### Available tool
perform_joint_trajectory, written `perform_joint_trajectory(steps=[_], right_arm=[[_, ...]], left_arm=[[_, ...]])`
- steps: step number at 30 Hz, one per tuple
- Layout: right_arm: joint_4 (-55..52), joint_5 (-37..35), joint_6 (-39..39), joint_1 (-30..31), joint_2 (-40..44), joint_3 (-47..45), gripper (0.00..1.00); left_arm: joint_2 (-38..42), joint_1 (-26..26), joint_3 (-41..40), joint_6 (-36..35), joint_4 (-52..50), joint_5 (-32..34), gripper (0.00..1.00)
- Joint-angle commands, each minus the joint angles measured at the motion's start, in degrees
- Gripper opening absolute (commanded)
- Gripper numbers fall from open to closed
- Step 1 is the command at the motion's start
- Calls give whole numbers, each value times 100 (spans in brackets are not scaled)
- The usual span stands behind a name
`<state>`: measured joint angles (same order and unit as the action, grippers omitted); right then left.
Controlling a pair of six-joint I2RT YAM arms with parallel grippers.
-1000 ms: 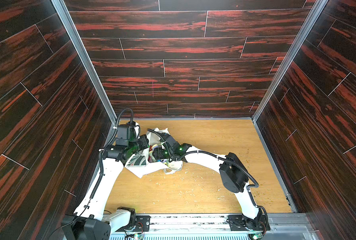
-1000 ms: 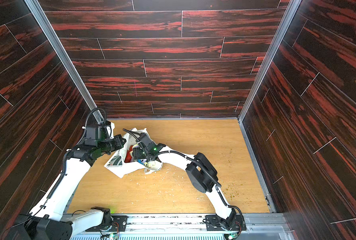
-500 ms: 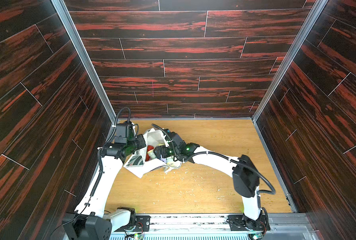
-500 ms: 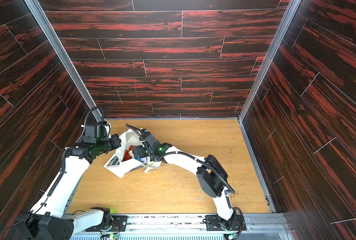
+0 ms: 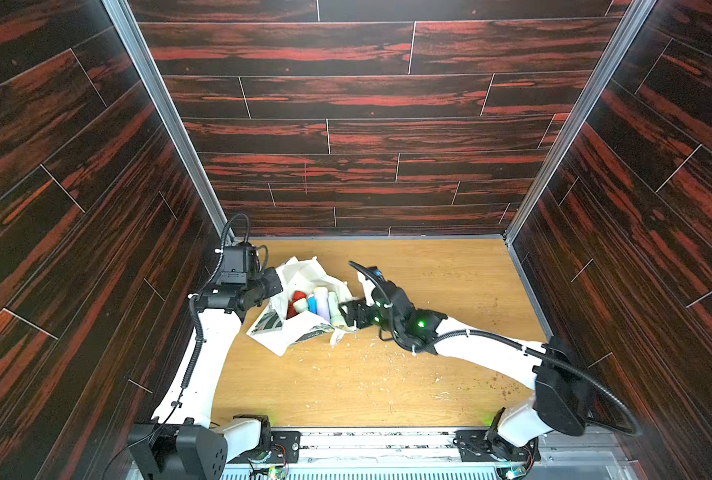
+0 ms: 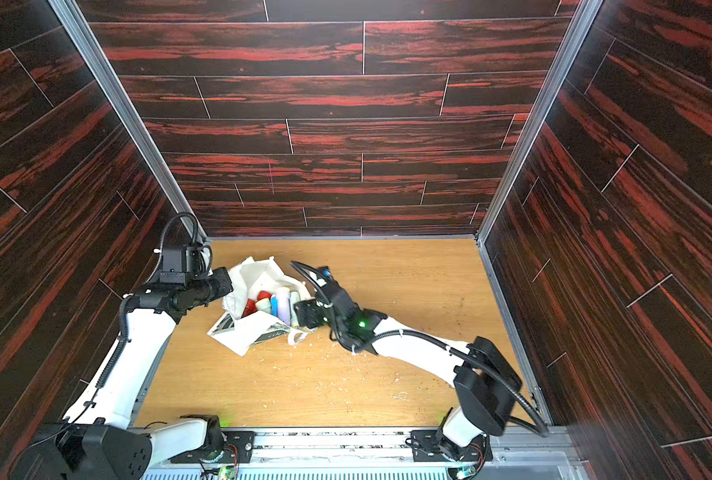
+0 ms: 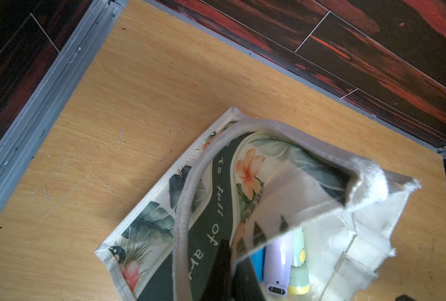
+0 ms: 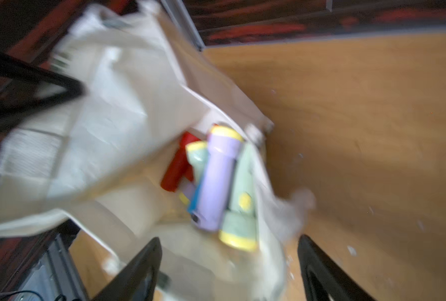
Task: Put the flashlights into the tote bags
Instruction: Place the flashlight in the canvas bag, then place the canvas bag at the center of the board.
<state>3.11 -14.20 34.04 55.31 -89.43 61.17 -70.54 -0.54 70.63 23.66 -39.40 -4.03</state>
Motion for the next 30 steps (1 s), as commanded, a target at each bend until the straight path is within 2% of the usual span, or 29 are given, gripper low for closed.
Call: perform_joint_trajectory(steps=[1,5,12,20,26,30], right_arm=[[296,-51,1040,-116,28,-368,79],[787,532,1492,-302,-172,-599,76],[822,900,1756,-472,-620,-438,64],[711,1256,1738,-486,-1241,-53,60],[815,1519,1802,-498,-1482,131,41],[814,1593,1824,-504,-1538,170,33]], left_arm=[[-37,115,131,-96,-345,264,0],[-37,133,124,-101,-345,208,0],[-14,142,123,-105,-351,175,0],[-38,151,133,-90,-355,87,0],[-4,150,129,-108,-351,94,0],[-3,159,135,-103,-349,79,0]])
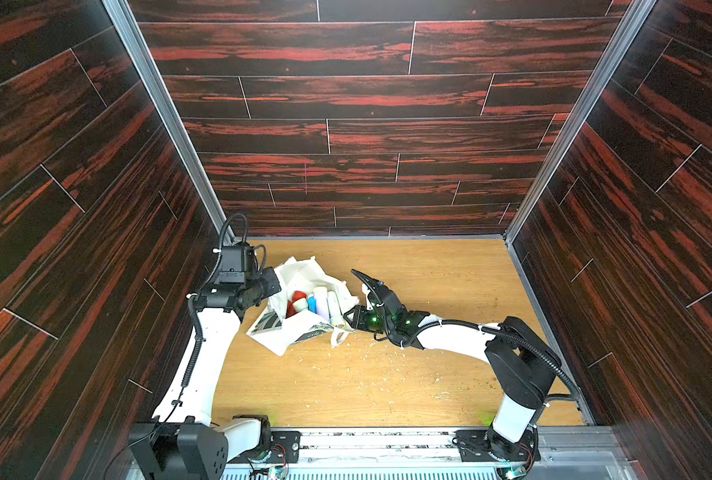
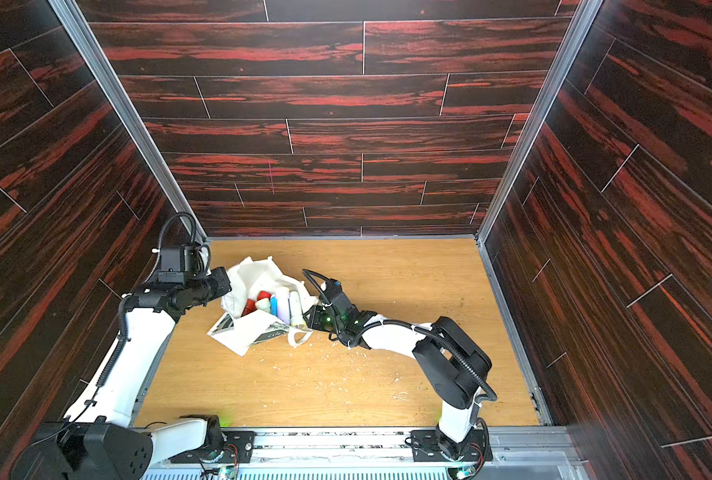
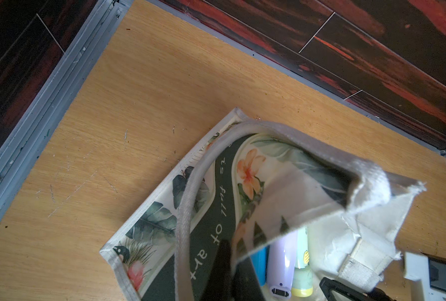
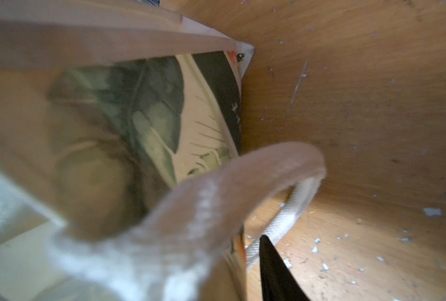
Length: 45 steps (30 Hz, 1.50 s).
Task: Put the flashlights into the tote bags
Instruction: Place the canvas bag at the center of the board.
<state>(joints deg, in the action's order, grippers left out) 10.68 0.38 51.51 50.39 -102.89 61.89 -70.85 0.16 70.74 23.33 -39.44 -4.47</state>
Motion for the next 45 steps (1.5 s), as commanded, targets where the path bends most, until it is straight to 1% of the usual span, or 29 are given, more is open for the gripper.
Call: perform_joint_trajectory(steps=[1,3,5,7,9,11,12,18,26,30,35,41,45], right_arm=[[57,138,83,-5,-189,88,31],[57,79,83,-10,-144,46,24],[91,-15,81,-12,-53,-23,14],[89,-69,57,-12,29,-33,10],[92,-123,25,-20,105,-41,8],[109,-184,-76,-21,197,-59,1],[126,-232,-168,-20,262,-68,0],[-41,-467,-404,-177,654,40,0],[-573,-344,-650,-796,1044,550,0],[-961,-208,-895,-1159,1076,983,0],[-1524,-35,-1139,-1638,951,1540,0],[-1942,-45,-1357,-2139,1058,1839,0],[-2223,-83,-1450,-2296,1062,1924,0]], left_arm=[[27,89,124,-79,-346,135,0],[36,89,129,-75,-345,132,0],[62,89,124,-74,-341,96,0],[80,85,100,-66,-319,69,0],[93,89,100,-51,-312,48,0],[89,89,98,-47,-310,39,0],[89,88,98,-27,-302,26,0],[106,89,207,102,-268,-135,0],[-94,-63,491,424,-154,-413,0],[-437,-394,775,514,-105,-417,0],[-1019,-806,1009,734,236,-650,0],[-1725,-1227,1667,874,366,-800,0],[-1996,-1369,1916,866,385,-784,0]])
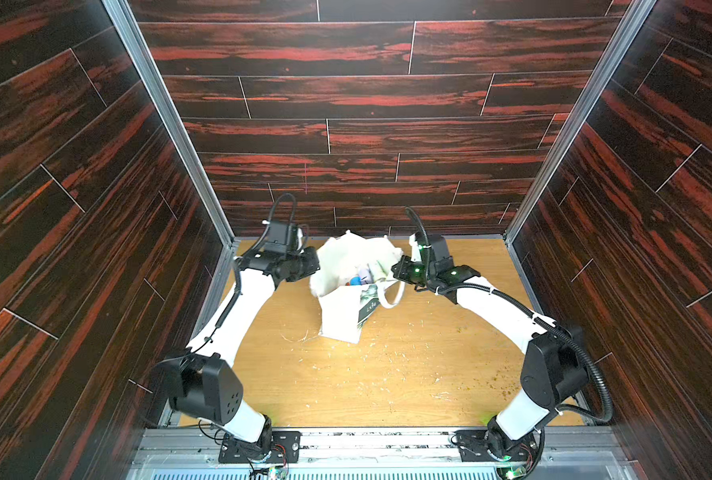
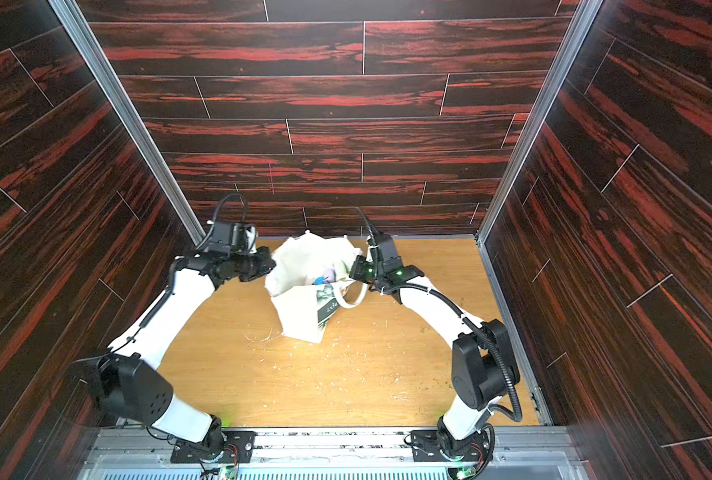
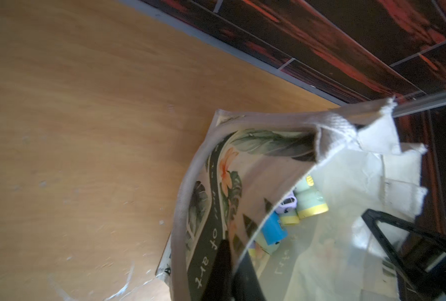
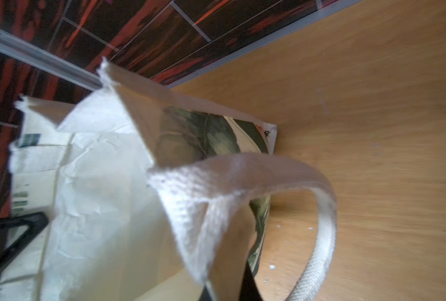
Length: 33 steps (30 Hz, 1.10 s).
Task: Put the flashlights into the tote bags
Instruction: Place the canvas bag at the center of the board, then reset both arms
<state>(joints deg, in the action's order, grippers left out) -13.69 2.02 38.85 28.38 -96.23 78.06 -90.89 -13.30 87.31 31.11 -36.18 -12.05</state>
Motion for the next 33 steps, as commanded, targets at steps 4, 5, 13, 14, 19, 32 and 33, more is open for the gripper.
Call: perform_joint_trajectory(steps=[4,5,13,14,19,32,33], right_arm=[[115,-177,-185,-104,279,333,0],[132,-154,-185,-105,256,347,0],[96,2,-328,-105,204,623,46],[78,-38,-355,-102,233,661,54],[18,-386,-577,-114,623,608,75],[1454,-3864,-970,-898,2436,-2381,98],[1783,-3941,-1077,-1010,2507,-2720,98]], left_arm=[[-89,-24,210,88,85,-17,0],[-89,-28,208,90,90,-10,0],[249,48,300,-69,94,336,58],[313,84,328,-81,82,402,63],[909,309,38,-168,267,624,81],[3498,908,-3857,-1153,3192,3798,99],[3644,915,-4285,-1508,3748,3882,99]])
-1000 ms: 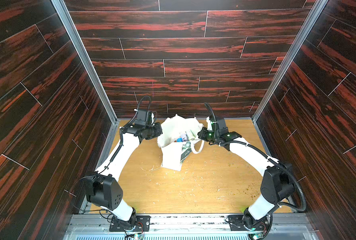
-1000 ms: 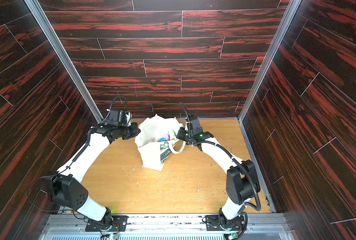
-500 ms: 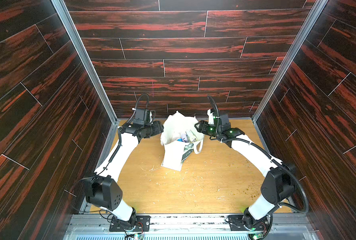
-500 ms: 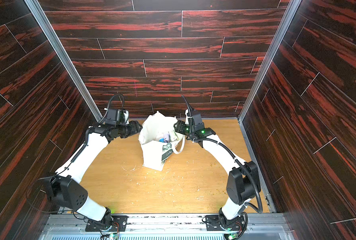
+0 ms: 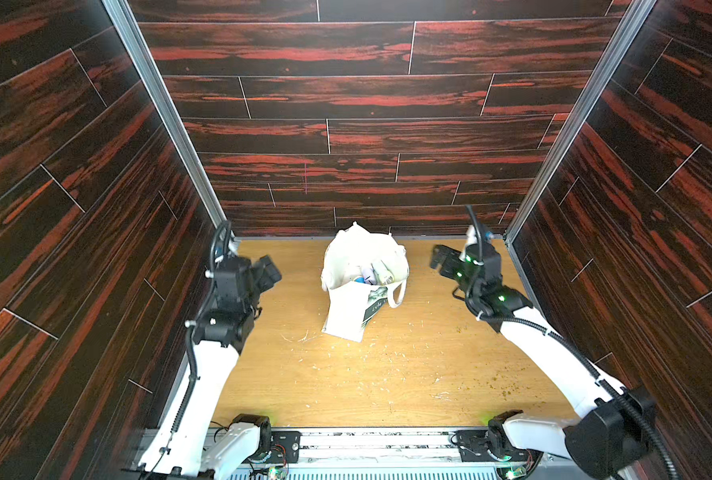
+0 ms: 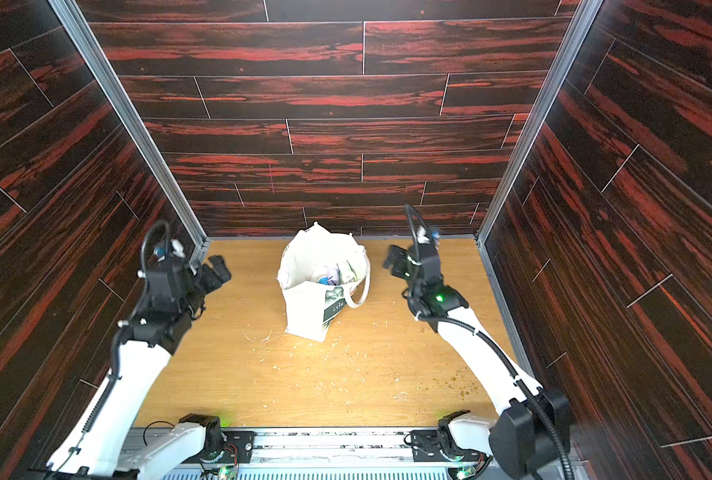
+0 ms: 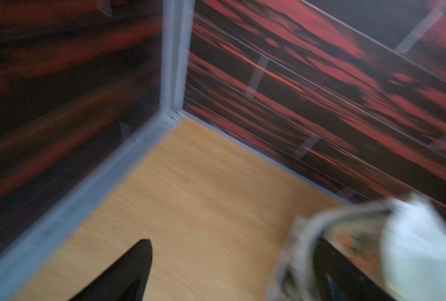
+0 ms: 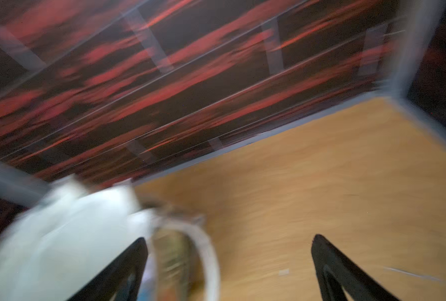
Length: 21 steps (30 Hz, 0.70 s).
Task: Put the flashlights into the tote bags
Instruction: Reset both arms
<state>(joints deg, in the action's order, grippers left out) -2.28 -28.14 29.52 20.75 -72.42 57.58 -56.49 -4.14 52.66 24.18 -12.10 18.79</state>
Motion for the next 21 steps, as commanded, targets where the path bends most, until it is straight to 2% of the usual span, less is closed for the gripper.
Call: perform_joint_trajectory(steps=[1,4,9,14,21], right_arm=[[1162,-934,-380,-365,211,-1102,98],[2416,-769,-1051,-661,459,-2167,98],[2662,-281,-1658,-1130,298,-2750,99],[3461,-9,-2030,-1382,-178,-3235,98],[5246,1040,-2169,-1958,-506,-3963,98]], left_arm=[[345,1,-1365,-1265,2088,819,99],[423,63,-2484,-1998,3712,959,99],[-61,212,-2881,-1949,3687,1264,99],[-727,313,-3320,-1657,4573,1113,99],[-2139,374,-3604,-1581,6420,673,99]])
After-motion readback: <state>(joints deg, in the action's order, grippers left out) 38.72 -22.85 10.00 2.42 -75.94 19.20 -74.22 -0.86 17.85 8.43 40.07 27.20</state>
